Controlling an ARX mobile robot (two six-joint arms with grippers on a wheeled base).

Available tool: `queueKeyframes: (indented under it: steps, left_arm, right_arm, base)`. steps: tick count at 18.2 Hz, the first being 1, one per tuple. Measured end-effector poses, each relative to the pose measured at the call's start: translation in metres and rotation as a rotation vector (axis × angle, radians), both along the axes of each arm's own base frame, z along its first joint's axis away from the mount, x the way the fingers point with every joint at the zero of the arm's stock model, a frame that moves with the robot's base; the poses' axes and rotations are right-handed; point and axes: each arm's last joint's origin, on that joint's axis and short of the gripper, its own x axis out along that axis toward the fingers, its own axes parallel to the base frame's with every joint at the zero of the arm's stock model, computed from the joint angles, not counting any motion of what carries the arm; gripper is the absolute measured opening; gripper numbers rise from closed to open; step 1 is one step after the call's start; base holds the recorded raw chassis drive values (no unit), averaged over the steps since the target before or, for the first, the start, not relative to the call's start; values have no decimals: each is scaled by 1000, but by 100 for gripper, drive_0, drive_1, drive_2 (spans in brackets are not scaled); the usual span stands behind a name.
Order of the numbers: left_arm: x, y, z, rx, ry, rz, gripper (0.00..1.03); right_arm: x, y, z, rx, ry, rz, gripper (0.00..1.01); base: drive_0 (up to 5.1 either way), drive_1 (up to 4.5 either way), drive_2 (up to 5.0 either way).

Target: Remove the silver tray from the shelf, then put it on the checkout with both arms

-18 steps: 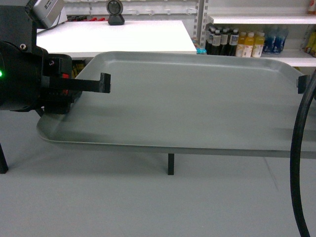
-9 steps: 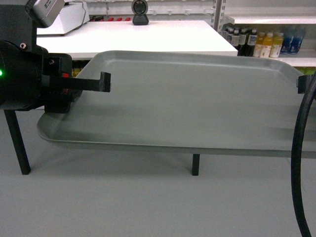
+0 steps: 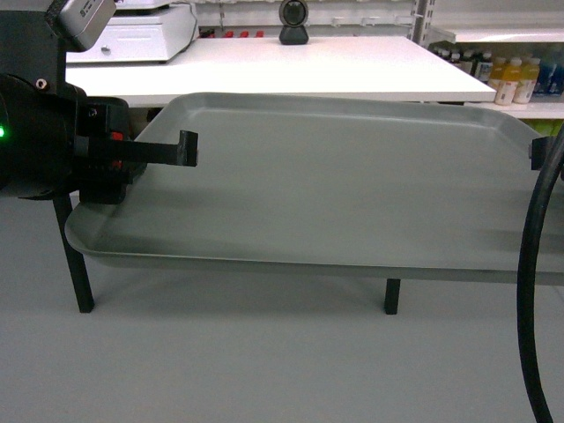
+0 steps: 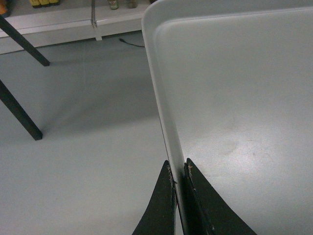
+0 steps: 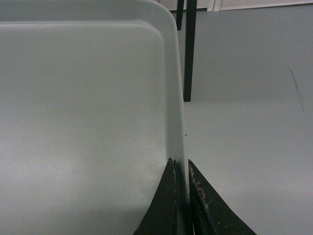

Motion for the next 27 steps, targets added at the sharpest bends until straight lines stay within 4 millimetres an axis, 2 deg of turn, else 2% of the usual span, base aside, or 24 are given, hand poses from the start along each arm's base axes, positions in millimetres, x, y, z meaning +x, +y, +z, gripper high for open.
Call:
queueKeyframes:
  steps: [9, 21, 27]
  left_arm:
    - [0, 1, 0, 5, -2, 1, 3]
    - [0, 1, 0, 5, -2, -1, 3]
    - [0, 1, 0, 6, 1, -1, 3]
  right_arm:
    - [0, 2, 0, -1, 0, 4, 3]
    - [0, 1, 0, -1, 1, 3, 3]
    - [-1, 1, 0, -1, 1, 3, 3]
  base:
    - [-457, 211, 211]
    - [0, 0, 0]
    - [6, 175, -164]
